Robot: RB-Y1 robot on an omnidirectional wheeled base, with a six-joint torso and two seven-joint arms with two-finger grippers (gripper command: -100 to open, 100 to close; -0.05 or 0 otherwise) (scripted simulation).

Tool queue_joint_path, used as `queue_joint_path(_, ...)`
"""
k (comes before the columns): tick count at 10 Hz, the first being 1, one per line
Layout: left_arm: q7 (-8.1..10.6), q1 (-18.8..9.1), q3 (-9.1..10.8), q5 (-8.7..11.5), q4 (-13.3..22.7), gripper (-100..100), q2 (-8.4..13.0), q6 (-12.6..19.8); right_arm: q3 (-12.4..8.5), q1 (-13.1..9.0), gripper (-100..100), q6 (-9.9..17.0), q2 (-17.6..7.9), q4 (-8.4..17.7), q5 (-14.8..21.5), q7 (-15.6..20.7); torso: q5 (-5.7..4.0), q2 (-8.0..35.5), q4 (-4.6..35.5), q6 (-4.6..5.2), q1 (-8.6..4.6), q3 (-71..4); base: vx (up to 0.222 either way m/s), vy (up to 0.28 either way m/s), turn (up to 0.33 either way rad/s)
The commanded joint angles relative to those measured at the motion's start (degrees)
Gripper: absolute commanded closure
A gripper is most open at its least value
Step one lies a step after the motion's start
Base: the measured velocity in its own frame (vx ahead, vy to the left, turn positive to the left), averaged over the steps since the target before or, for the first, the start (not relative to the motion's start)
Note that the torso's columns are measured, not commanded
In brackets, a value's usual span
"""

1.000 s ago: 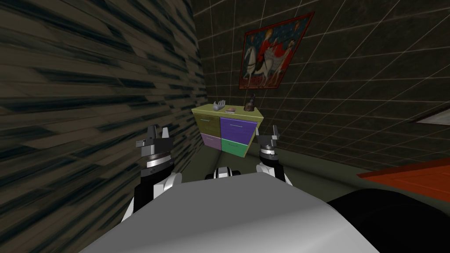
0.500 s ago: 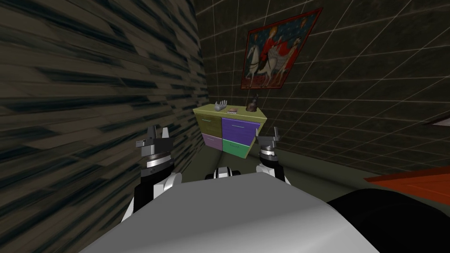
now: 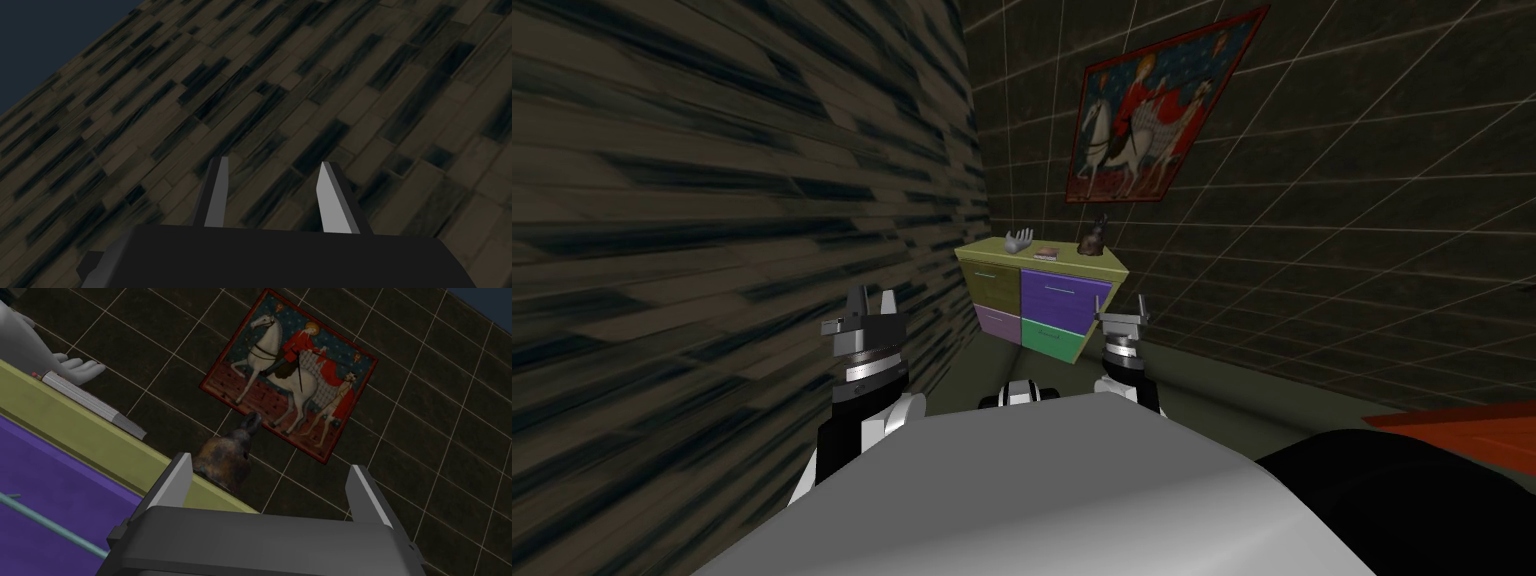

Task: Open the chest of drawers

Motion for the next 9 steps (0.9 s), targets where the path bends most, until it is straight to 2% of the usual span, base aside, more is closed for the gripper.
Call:
queue_joint_path(1,0.0,0.0,0.0,0.0,0.0,0,0.0,0.0,0.85,0.25,-100,-1.13,0.01,1.24,-3.21,-4.4,-0.01,0.0,0.0,0.01,-0.04,0.0,0.044,0.023,0.043)
queue_joint_path(2,0.0,0.0,0.0,0.0,0.0,0,0.0,0.0,0.85,0.25,-100,-1.13,0.01,1.24,-3.21,-5.82,-0.01,0.0,0.0,0.0,-0.05,0.0,0.036,0.023,0.023)
queue_joint_path(3,0.0,0.0,0.0,0.0,0.0,0,0.0,0.0,1.41,0.36,-100,-1.82,0.03,2.05,-5.43,-7.52,-0.01,0.02,0.0,0.01,-0.04,0.01,0.044,0.039,0.054)
queue_joint_path(4,0.0,0.0,0.0,0.0,0.0,0,0.0,0.0,1.41,0.36,-100,-1.82,0.03,2.05,-5.43,-9.05,0.0,0.0,0.0,0.0,0.03,0.0,0.043,0.033,0.019)
queue_joint_path(5,0.0,0.0,0.0,0.0,0.0,0,0.0,0.0,2.01,0.4,-100,-2.5,0.08,2.89,-7.68,-10.62,0.01,0.01,0.0,0.01,-0.01,0.0,0.047,0.029,0.038)
queue_joint_path(7,0.0,0.0,0.0,0.0,0.0,0,0.0,0.0,2.01,0.4,-100,-2.5,0.08,2.89,-7.68,-12.44,-0.01,0.03,0.0,0.01,-0.06,0.01,0.029,0.015,0.011)
queue_joint_path(8,0.0,0.0,0.0,0.0,0.0,0,0.0,0.0,2.67,0.35,-100,-3.19,0.14,3.76,-9.95,-14.78,-0.02,0.08,0.02,0.01,-0.09,0.04,0.032,0.021,0.043)
queue_joint_path(9,0.0,0.0,0.0,0.0,0.0,0,0.0,0.0,2.67,0.35,-100,-3.19,0.14,3.76,-9.95,-15.78,-0.01,0.03,0.01,0.0,-0.02,0.02,0.034,0.021,0.024)
